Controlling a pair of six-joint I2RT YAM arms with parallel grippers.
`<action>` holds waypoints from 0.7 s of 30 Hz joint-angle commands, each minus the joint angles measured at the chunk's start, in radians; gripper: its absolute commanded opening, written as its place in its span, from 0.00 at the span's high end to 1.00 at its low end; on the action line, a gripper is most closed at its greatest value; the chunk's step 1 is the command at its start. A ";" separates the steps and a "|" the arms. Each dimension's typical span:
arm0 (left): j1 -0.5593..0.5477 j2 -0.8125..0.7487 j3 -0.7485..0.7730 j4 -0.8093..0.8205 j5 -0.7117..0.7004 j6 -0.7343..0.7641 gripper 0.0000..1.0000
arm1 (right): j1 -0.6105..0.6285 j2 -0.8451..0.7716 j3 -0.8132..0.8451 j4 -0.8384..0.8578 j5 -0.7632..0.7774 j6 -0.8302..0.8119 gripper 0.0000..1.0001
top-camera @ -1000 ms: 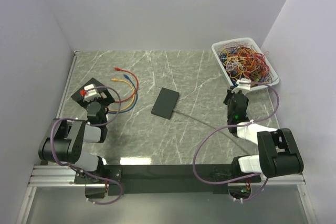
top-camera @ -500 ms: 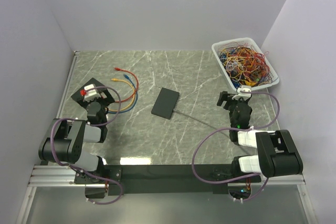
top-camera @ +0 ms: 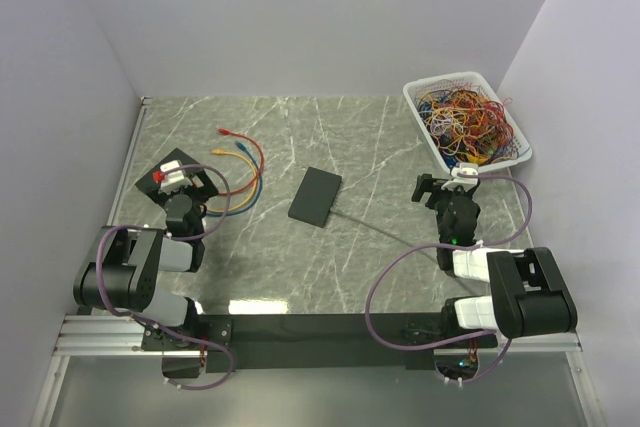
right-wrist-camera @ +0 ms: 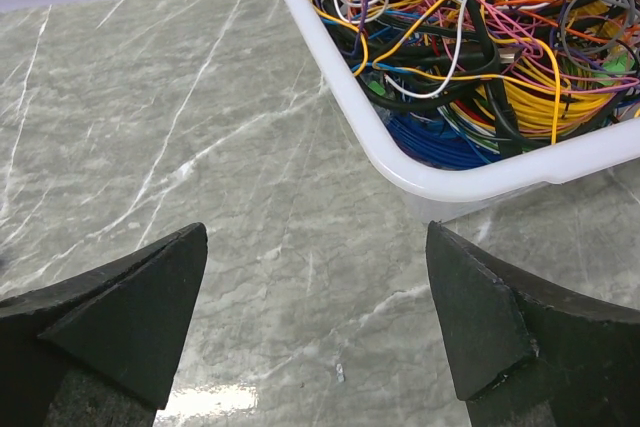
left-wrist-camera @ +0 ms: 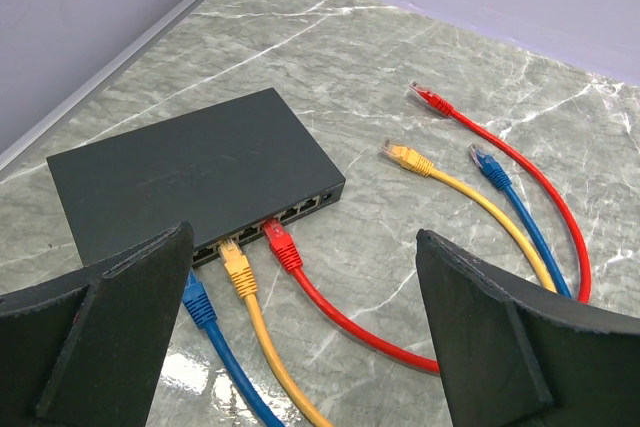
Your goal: Insert the plug into the switch port
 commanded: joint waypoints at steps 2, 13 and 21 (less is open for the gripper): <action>-0.001 -0.009 0.007 0.051 -0.012 0.002 0.01 | -0.003 -0.017 0.020 0.046 0.002 -0.010 0.04; -0.001 -0.010 0.005 0.049 -0.012 0.002 0.01 | 0.001 -0.017 0.023 0.048 0.004 -0.010 0.02; -0.001 -0.010 0.005 0.051 -0.012 0.000 0.01 | 0.000 -0.017 0.023 0.048 0.001 -0.009 0.01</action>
